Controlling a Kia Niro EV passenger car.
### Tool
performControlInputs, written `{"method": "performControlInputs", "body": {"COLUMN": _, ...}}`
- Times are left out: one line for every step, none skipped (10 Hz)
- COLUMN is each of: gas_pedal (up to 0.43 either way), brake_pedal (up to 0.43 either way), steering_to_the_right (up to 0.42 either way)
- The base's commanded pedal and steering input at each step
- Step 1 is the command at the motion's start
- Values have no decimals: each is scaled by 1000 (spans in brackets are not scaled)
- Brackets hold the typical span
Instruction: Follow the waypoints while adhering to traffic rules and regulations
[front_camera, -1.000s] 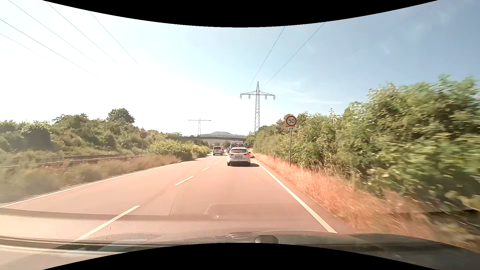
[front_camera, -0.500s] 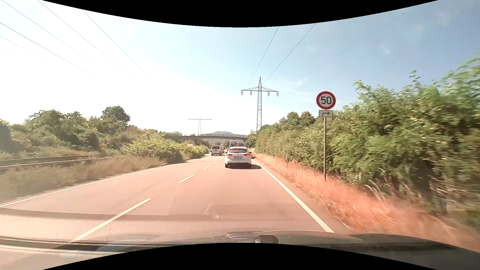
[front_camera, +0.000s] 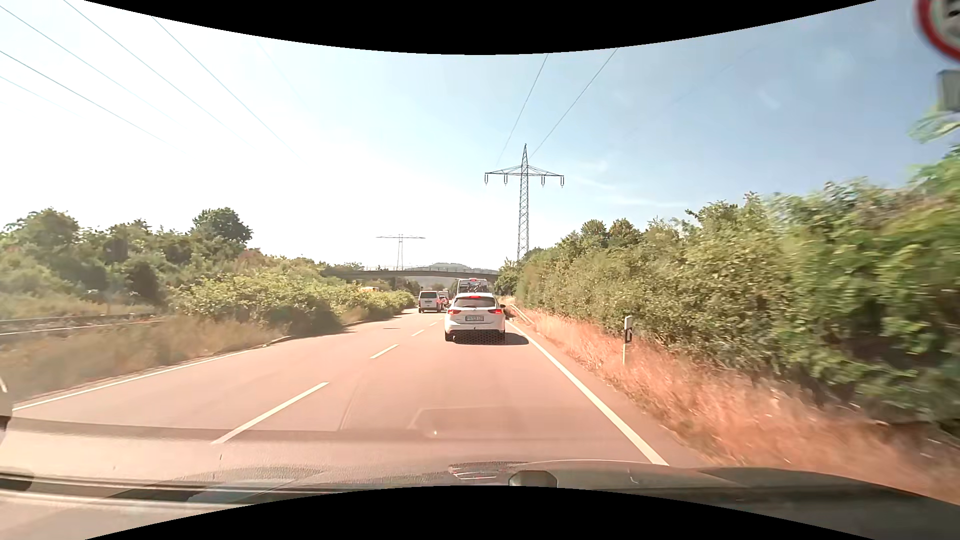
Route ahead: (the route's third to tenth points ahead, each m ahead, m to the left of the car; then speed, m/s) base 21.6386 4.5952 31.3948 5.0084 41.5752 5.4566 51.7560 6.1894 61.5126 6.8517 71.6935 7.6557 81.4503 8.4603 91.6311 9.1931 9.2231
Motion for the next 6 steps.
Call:
{"method": "performControlInputs", "body": {"gas_pedal": 0, "brake_pedal": 232, "steering_to_the_right": -5}}
{"method": "performControlInputs", "body": {"gas_pedal": 0, "brake_pedal": 232, "steering_to_the_right": -6}}
{"method": "performControlInputs", "body": {"gas_pedal": 0, "brake_pedal": 238, "steering_to_the_right": -5}}
{"method": "performControlInputs", "body": {"gas_pedal": 0, "brake_pedal": 232, "steering_to_the_right": -6}}
{"method": "performControlInputs", "body": {"gas_pedal": 0, "brake_pedal": 238, "steering_to_the_right": -5}}
{"method": "performControlInputs", "body": {"gas_pedal": 0, "brake_pedal": 238, "steering_to_the_right": -5}}
